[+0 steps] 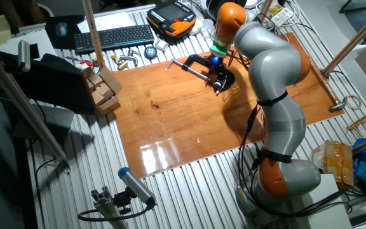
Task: Insert the pencil into the pencil sharpener
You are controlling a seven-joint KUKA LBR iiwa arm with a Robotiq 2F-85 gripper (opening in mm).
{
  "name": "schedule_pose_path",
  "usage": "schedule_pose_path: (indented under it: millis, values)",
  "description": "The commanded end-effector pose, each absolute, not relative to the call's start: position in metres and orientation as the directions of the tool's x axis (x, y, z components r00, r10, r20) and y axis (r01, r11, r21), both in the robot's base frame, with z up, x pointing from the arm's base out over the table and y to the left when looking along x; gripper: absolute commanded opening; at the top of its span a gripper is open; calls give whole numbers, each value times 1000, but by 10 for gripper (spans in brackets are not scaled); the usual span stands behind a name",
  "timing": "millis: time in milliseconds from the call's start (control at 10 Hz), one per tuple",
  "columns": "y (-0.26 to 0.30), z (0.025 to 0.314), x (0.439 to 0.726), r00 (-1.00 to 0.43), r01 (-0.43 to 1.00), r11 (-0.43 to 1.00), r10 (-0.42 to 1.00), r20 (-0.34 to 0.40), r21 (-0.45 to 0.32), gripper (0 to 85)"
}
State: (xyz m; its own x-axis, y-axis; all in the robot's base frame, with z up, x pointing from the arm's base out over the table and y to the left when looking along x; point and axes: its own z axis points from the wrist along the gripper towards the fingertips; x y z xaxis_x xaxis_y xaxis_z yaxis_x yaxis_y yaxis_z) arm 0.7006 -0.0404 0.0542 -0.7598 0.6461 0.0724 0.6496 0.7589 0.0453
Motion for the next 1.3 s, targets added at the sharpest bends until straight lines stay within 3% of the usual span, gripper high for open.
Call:
schedule_pose_path:
  millis: [0,500,1200]
  values:
    - [-42,58,701,-762,647,761,644,66,45,0]
    - [-63,75,708,-761,649,759,648,34,50,0]
    - [-86,77,715,-702,712,700,711,32,57,0]
